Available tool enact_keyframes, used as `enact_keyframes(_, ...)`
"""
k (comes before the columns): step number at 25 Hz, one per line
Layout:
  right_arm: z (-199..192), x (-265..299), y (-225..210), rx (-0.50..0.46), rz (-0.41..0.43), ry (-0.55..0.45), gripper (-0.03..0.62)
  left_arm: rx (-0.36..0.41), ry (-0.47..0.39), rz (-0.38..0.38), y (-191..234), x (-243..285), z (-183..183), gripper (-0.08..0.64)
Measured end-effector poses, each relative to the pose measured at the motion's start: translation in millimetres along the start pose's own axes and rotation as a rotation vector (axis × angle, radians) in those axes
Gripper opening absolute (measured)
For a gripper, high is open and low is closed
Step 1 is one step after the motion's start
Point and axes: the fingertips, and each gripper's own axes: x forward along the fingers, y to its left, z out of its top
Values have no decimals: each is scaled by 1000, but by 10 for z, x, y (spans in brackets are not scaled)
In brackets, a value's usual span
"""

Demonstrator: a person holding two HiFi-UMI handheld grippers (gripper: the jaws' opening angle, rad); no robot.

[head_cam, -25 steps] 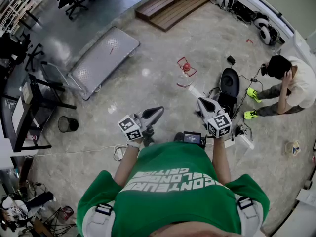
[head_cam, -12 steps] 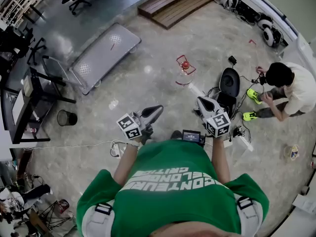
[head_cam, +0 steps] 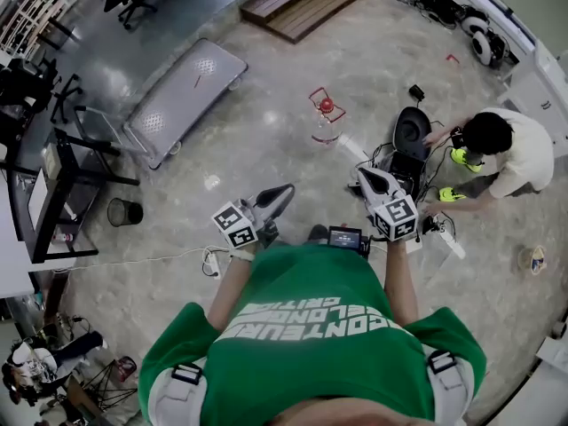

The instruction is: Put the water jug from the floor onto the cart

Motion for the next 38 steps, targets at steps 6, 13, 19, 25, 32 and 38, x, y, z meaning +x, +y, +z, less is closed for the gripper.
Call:
enact_keyframes(6, -183, -184, -167, 76, -76, -9, -8, -7, 24, -22, 77, 142, -89, 14)
enact_keyframes(13, -209, -113, -472, 46, -161, 8, -8, -56, 31, -44, 357, 426, -108, 14)
enact_keyframes(19, -48, -34, -846, 29, -241, 13, -8, -55, 27, -115, 617, 816, 4, 14)
enact_keyframes(25, 215, 179, -1076, 11, -274, 11, -8, -55, 34, -149, 905, 1045, 264, 14)
enact_keyframes(32, 437, 428, -1174, -13, -274, 31, -8, -41, 39, -125, 1176, 1107, 591, 12)
enact_keyframes(38, 579, 793, -1112, -31, -260, 69, -8, -70, -8, -100, 1549, 904, 727, 12)
